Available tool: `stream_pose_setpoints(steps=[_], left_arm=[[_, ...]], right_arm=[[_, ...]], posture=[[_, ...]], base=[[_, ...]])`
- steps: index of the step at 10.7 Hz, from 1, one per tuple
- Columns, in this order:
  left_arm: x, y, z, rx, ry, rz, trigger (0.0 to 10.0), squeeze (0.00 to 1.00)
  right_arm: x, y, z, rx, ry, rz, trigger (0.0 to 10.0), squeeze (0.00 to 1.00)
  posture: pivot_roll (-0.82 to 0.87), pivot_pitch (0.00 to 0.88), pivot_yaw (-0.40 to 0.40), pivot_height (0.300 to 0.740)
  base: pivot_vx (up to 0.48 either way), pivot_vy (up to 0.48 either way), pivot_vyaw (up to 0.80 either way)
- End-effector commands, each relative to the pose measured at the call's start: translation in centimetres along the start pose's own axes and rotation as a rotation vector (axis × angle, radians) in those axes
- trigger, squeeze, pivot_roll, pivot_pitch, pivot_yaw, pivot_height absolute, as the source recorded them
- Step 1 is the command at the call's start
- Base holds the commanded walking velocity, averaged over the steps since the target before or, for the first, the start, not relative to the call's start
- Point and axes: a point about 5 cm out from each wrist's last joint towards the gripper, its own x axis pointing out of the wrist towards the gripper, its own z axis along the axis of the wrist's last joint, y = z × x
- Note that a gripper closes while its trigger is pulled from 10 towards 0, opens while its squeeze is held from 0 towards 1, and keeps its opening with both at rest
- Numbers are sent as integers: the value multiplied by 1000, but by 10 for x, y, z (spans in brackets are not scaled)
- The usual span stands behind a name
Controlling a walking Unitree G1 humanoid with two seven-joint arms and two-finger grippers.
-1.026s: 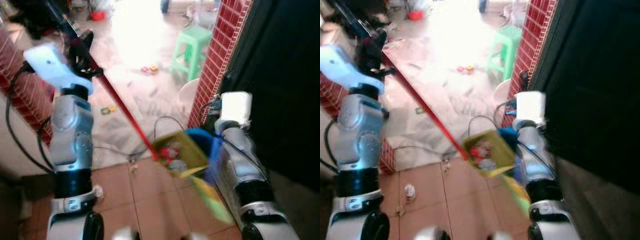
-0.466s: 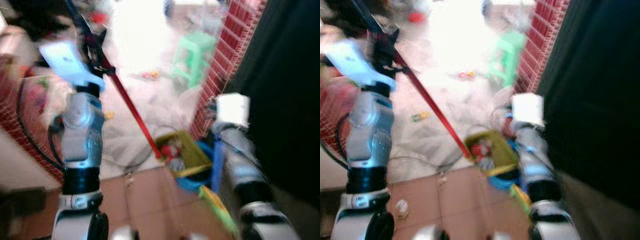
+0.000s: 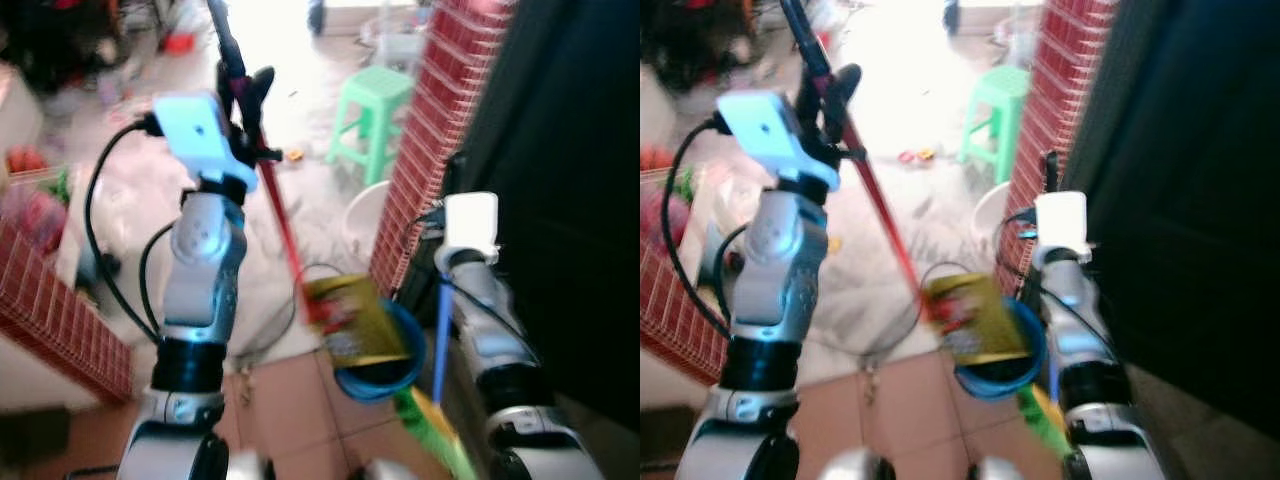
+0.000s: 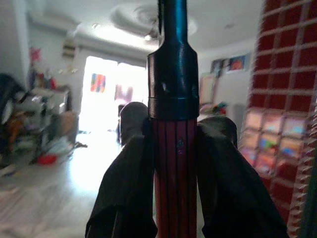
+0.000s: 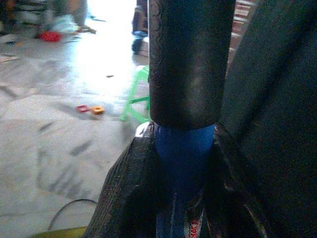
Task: Sweep floor
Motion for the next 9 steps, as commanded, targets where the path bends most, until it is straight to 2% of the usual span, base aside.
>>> stream_pose_setpoints(steps=[1, 2, 5, 6, 7, 8, 9], left_arm=[[1, -6, 10, 50, -74, -33, 10000, 0], [-1, -24, 2, 63, -73, -110, 10000, 0], [-10, -64, -11, 153, -123, -293, 10000, 0], [-12, -79, -13, 147, -142, -359, 10000, 0], [-14, -101, -10, 101, -149, -477, 10000, 0], [-18, -116, -9, 74, -144, -588, 10000, 0], [-30, -140, -9, 76, -124, -837, 10000, 0]], right_arm=[[2, -1, 9, 16, -41, -4, 10000, 0], [2, 0, 8, 18, -40, -2, 10000, 0], [3, -1, 13, 18, -52, -6, 10000, 0], [3, -2, 13, 17, -55, -10, 10000, 0], [2, -2, 12, 17, -54, -14, 10000, 0], [2, -2, 11, 16, -51, -15, 10000, 0], [3, -2, 12, 18, -53, -19, 10000, 0]], posture=[[-26, 0, 17, 740], [-32, 0, 19, 740], [-50, 0, 20, 740], [-54, 0, 21, 740], [-50, 0, 20, 740], [-49, 0, 21, 740], [-46, 0, 23, 740]], base=[[0, 0, 0], [0, 0, 0], [0, 0, 0], [0, 0, 0], [0, 0, 0], [0, 0, 0], [0, 0, 0]])
